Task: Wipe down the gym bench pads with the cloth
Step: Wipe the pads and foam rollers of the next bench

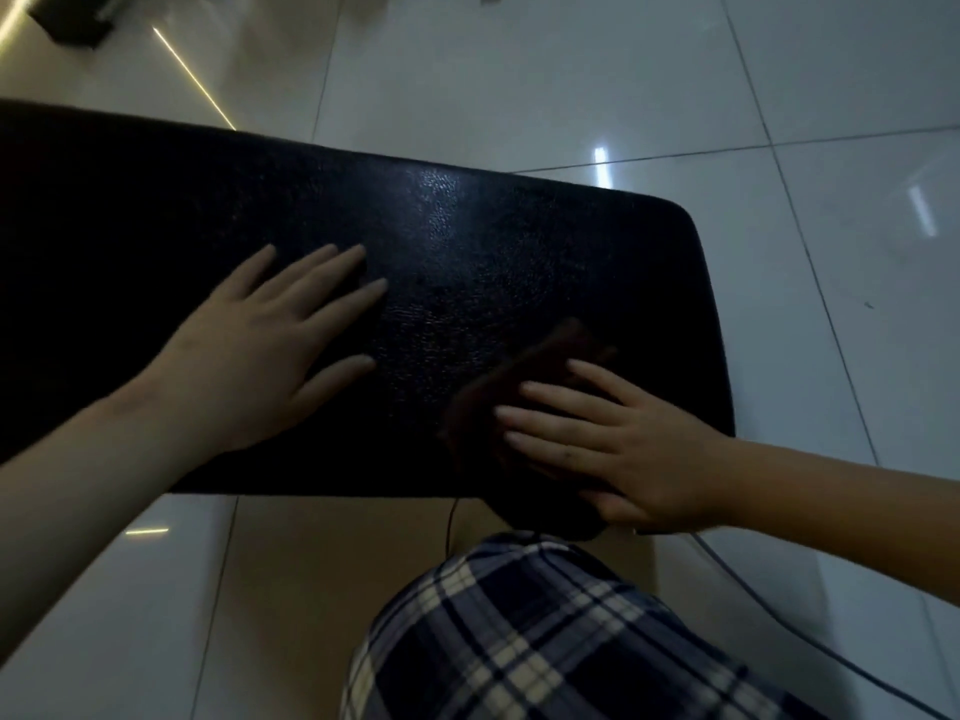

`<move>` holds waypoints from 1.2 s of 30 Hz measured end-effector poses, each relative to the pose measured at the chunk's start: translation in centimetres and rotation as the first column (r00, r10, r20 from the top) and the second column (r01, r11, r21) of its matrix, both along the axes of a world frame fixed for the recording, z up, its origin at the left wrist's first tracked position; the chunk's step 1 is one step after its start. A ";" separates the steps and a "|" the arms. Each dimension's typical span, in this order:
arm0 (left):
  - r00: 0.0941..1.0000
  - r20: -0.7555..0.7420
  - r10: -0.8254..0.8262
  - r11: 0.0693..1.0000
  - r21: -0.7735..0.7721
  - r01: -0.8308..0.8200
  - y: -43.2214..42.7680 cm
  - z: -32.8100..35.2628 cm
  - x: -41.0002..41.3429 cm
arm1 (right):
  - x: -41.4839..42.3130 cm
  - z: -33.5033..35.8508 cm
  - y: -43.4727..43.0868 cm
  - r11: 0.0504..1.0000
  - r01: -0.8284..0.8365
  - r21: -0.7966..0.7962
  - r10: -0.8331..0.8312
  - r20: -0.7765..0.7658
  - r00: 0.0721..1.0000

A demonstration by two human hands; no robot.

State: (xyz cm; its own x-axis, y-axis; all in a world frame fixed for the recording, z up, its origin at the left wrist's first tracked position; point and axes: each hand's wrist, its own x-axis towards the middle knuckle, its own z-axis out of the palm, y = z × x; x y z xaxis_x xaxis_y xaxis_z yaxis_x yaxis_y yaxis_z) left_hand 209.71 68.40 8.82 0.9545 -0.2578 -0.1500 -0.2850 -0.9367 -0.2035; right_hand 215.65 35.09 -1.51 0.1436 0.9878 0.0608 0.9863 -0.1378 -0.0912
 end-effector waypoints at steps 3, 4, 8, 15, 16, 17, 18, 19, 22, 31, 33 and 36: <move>0.980 0.149 0.135 0.990 0.024 -0.140 2.5 0.4 -3.6 | 0.9 -1.4 -5.2 0.997 0.022 -0.072 -0.016 0.079 0.997; 0.967 0.160 0.198 0.980 0.000 -0.201 3.1 0.3 -4.5 | 1.1 -1.7 -6.0 0.997 0.019 -0.075 -0.012 0.092 0.996; 0.928 0.147 0.343 0.939 -0.054 -0.338 3.7 -0.5 -5.2 | 0.9 -1.8 -4.3 1.000 0.016 0.019 -0.017 0.059 0.998; 0.918 0.242 0.315 0.949 -0.090 -0.302 3.2 -0.2 -5.1 | -0.8 2.3 10.6 0.990 -0.025 0.142 0.027 -0.016 0.999; 0.917 0.248 0.311 0.950 -0.094 -0.297 3.1 -0.3 -5.2 | -1.3 2.8 12.5 0.986 -0.019 0.166 0.024 -0.027 0.999; 0.917 0.251 0.309 0.951 -0.101 -0.293 3.1 -0.4 -5.2 | -1.7 3.2 13.9 0.983 -0.015 0.183 0.020 -0.029 0.999; 0.916 0.256 0.310 0.950 -0.111 -0.290 3.2 -0.4 -5.1 | -1.9 3.4 14.5 0.981 -0.013 0.195 0.017 -0.020 1.000; 0.915 0.263 0.307 0.951 -0.122 -0.284 3.2 -0.4 -5.1 | -1.8 3.4 14.5 0.979 -0.013 0.202 0.015 -0.006 1.000; 0.915 0.292 0.280 0.958 -0.142 -0.248 3.2 -0.8 -5.6 | -1.6 2.5 11.1 0.986 -0.022 0.164 0.026 -0.022 0.999; 0.877 0.379 0.296 0.939 -0.284 -0.194 3.4 -2.0 -5.8 | 1.7 -0.7 -5.3 0.991 -0.022 -0.129 0.028 0.039 0.999; 0.871 0.400 0.286 0.939 -0.298 -0.172 3.6 -2.2 -5.9 | 1.5 -0.7 -3.3 0.997 -0.011 -0.072 0.013 0.027 1.000; 0.848 0.459 0.263 0.948 -0.288 -0.138 3.4 -2.0 -6.0 | 0.6 0.4 2.4 1.000 -0.018 0.007 0.018 0.014 1.000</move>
State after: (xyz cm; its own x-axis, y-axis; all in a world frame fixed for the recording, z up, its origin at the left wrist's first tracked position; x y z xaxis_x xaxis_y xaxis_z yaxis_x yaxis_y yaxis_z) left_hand 203.75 71.82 6.84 0.9220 -0.0206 0.3867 -0.0088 -0.9994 -0.0321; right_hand 216.26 37.53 -1.13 0.1247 0.9897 0.0702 0.9898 -0.1192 -0.0784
